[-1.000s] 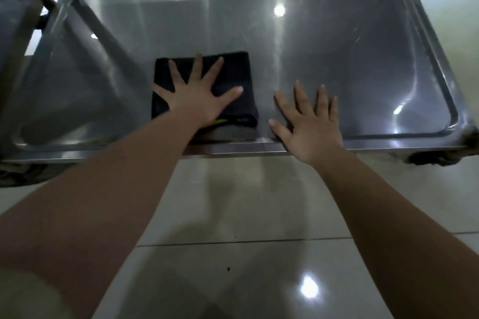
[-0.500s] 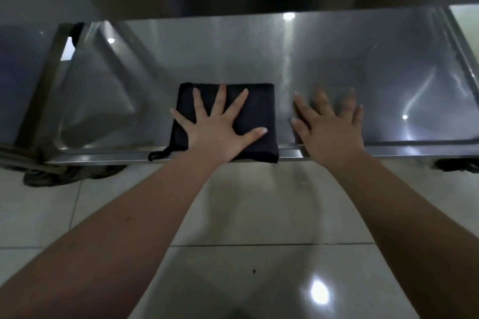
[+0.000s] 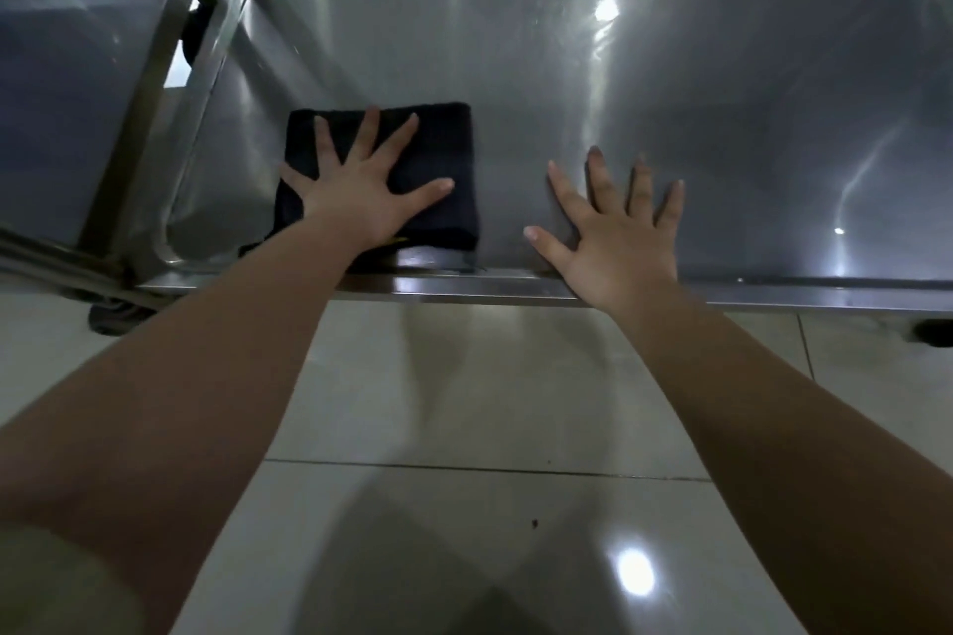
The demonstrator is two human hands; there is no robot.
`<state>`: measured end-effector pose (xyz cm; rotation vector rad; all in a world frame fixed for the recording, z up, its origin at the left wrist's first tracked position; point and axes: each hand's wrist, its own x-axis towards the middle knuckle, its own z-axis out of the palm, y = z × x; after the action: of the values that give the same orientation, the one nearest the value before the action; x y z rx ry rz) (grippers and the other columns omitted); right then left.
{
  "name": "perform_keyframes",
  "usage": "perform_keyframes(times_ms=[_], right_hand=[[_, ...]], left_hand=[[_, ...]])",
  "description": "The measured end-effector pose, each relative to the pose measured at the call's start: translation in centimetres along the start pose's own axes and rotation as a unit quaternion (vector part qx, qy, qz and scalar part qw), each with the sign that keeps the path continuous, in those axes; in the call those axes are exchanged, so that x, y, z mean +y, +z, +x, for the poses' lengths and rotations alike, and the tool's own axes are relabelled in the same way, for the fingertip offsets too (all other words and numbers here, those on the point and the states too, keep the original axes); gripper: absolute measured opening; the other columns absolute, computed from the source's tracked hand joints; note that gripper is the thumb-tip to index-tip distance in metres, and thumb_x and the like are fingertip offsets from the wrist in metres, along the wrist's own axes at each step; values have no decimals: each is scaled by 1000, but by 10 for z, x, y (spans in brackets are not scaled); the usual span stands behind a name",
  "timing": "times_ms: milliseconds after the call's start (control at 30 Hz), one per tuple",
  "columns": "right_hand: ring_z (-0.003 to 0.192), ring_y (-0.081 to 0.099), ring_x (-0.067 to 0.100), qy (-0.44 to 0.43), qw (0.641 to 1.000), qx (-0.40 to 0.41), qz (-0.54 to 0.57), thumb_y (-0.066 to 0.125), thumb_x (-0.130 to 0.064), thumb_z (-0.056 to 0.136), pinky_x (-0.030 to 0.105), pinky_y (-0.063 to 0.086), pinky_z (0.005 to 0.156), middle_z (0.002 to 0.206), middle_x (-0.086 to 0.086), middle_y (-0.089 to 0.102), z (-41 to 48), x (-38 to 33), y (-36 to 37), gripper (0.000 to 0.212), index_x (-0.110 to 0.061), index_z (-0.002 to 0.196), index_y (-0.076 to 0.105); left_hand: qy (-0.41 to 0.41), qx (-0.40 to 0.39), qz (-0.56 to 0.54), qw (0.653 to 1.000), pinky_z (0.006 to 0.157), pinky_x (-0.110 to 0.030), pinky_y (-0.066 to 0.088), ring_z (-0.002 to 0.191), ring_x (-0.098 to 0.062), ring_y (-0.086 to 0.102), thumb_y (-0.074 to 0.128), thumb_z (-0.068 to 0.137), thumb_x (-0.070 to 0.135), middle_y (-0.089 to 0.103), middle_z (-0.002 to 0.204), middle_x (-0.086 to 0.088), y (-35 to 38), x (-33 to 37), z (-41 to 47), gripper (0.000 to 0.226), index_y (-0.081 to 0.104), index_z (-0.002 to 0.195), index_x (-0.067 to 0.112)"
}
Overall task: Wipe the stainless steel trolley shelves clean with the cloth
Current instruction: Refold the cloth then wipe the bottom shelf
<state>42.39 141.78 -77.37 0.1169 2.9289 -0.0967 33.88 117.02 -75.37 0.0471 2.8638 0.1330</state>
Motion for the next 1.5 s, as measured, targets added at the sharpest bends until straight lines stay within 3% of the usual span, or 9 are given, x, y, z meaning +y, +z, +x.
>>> perform_keyframes(times_ms=[167, 300, 367, 733, 933, 1167, 1300, 1400, 1500], right_hand=[[145, -19, 44, 8, 1000, 0, -10, 4, -83, 83, 64, -10, 114, 162, -9, -19, 3, 0, -1, 73, -53, 147, -16], [145, -19, 44, 4, 1000, -1, -10, 2, -82, 83, 65, -10, 114, 162, -9, -21, 2, 1, 0, 73, -53, 147, -17], [145, -20, 43, 0, 1000, -2, -7, 3, -84, 82, 64, -11, 114, 162, -9, -21, 1, 2, 1, 75, -53, 147, -18], [146, -17, 42, 5, 1000, 5, 3, 8, -85, 83, 63, -12, 114, 163, -10, -16, 1, 0, 1, 74, -54, 148, -10], [145, -19, 43, 8, 1000, 0, -9, 4, -85, 81, 64, -11, 114, 163, -9, -18, 2, -1, 0, 76, -53, 148, -14], [147, -18, 37, 14, 1000, -1, 28, 15, -87, 80, 61, -13, 115, 163, -12, -11, 2, 4, -4, 79, -55, 149, -6], [148, -18, 36, 10, 999, -6, 34, 13, -89, 78, 60, -13, 115, 163, -13, -10, 1, 6, -2, 81, -55, 149, -5], [147, -17, 38, 13, 1000, -9, 26, 16, -88, 79, 60, -12, 115, 164, -14, -8, 2, 3, -3, 79, -55, 149, -2], [146, -15, 45, 44, 993, 39, 107, 39, -77, 85, 59, -13, 116, 164, -15, -1, -2, -2, -10, 74, -49, 151, 20]], left_hand=[[0, -22, 6, 1000, 101, -81, -6, 145, -44, -21, 22, 75, 92, -15, 163, 13, -11, 31, 19, 81, -8, 144, 62], [79, -26, 34, 996, 102, -80, -8, 145, -41, -24, 23, 74, 91, -21, 161, 14, 11, 46, -31, 81, -14, 142, 64], [72, -37, 33, 996, 103, -79, -8, 145, -40, -25, 21, 73, 92, -25, 159, 16, 22, 46, -57, 81, -16, 140, 65], [39, -37, 13, 998, 107, -75, -10, 147, -33, -22, 29, 65, 93, -12, 163, 18, -7, -41, -24, 88, -4, 142, 67], [21, -8, 46, 999, 105, -77, -8, 146, -43, -18, 17, 73, 93, -17, 163, -8, 3, 14, -28, 79, -14, 140, 65], [70, 13, 31, 997, 101, -79, -12, 144, -45, -24, 4, 79, 87, -21, 162, -3, 21, 70, -36, 67, -16, 139, 66], [47, 5, 16, 999, 99, -81, -12, 143, -43, -25, 9, 82, 84, -20, 162, 9, 19, 38, -41, 61, -11, 138, 70], [-26, 4, 5, 1000, 101, -80, -8, 144, -43, -23, 14, 82, 85, -16, 163, 11, 8, -18, -40, 62, -8, 138, 70], [-67, -5, -7, 998, 102, -79, -9, 145, -44, -22, 12, 78, 88, -17, 163, 10, 0, -53, -38, 67, -9, 138, 70]])
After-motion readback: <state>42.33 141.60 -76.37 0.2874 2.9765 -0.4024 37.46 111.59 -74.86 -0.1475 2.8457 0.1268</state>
